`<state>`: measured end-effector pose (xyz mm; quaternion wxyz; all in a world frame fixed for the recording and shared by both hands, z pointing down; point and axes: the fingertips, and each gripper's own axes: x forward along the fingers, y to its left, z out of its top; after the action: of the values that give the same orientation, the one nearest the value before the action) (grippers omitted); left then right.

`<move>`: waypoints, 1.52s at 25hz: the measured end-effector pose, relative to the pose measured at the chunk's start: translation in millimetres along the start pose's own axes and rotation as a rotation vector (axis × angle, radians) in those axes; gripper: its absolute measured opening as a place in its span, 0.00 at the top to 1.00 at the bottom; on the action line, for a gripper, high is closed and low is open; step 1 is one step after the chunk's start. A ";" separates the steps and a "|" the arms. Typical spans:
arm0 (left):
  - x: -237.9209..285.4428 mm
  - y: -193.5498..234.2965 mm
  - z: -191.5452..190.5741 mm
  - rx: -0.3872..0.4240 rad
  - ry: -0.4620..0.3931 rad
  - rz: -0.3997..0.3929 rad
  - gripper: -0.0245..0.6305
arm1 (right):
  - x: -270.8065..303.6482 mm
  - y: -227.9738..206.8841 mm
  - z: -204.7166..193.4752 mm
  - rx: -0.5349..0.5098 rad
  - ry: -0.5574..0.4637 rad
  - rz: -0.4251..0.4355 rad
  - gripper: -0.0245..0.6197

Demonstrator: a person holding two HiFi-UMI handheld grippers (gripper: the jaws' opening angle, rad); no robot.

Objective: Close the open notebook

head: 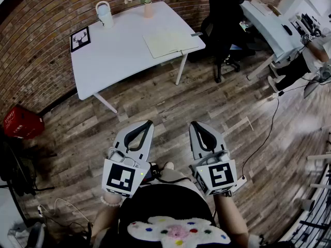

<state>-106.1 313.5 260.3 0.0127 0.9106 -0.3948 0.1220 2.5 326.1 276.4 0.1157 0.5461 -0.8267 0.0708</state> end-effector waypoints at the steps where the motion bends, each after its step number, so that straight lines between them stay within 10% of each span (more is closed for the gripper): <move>1: 0.1 0.3 0.6 -0.003 -0.002 0.001 0.94 | 1.2 1.1 3.6 -0.001 -0.016 0.000 0.90; 38: 25.3 -33.7 10.4 -0.039 -0.040 0.054 0.94 | -21.8 -33.6 -6.3 -0.055 -0.055 0.005 0.90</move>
<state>-62.8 317.4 258.5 0.0195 0.9014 -0.4217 0.0964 42.3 333.8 276.3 0.1078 0.5425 -0.8324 0.0335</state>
